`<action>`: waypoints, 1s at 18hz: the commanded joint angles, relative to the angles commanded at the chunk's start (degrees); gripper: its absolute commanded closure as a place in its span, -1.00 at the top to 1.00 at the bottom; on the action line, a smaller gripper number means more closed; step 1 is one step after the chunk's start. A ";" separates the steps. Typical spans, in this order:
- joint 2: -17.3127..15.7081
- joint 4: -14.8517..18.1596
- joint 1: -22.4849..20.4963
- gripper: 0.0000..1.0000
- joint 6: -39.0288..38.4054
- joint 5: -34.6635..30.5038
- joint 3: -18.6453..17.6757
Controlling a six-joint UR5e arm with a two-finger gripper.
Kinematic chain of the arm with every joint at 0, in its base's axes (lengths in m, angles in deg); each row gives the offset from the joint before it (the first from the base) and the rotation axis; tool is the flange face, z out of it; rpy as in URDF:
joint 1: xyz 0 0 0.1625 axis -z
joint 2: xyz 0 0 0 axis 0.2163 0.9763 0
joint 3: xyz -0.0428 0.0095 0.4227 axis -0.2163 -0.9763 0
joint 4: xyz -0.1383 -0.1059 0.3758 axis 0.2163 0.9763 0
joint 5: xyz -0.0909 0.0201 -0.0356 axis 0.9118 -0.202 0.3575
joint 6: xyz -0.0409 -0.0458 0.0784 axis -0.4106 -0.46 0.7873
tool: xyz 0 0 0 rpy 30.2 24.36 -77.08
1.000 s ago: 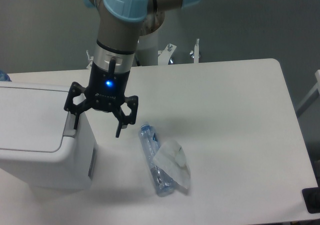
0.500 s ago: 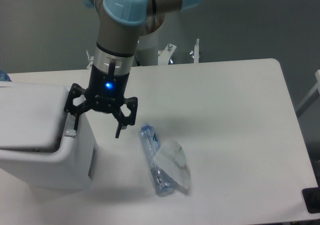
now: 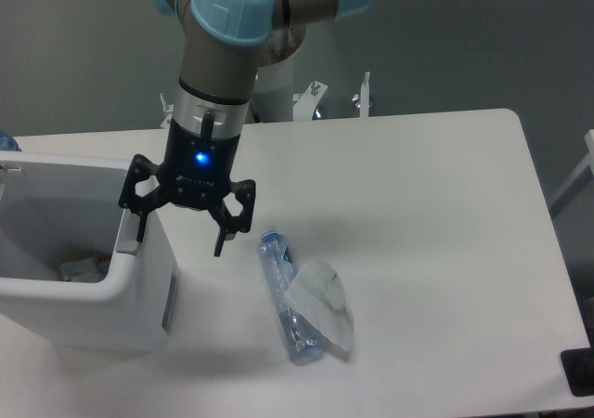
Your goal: Open the trash can
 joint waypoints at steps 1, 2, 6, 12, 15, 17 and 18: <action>0.87 0.00 0.00 1.00 0.09 -0.52 1.05; 1.75 0.00 0.00 1.00 0.18 -2.09 2.19; 5.45 0.00 -0.35 1.00 2.89 -13.50 5.80; 6.07 0.26 -5.88 1.00 14.84 -18.02 5.81; 7.56 0.96 -10.01 1.00 20.29 -18.10 4.93; 8.70 1.58 -12.90 1.00 25.11 -18.11 4.67; 9.05 1.84 -14.31 1.00 28.27 -18.11 4.32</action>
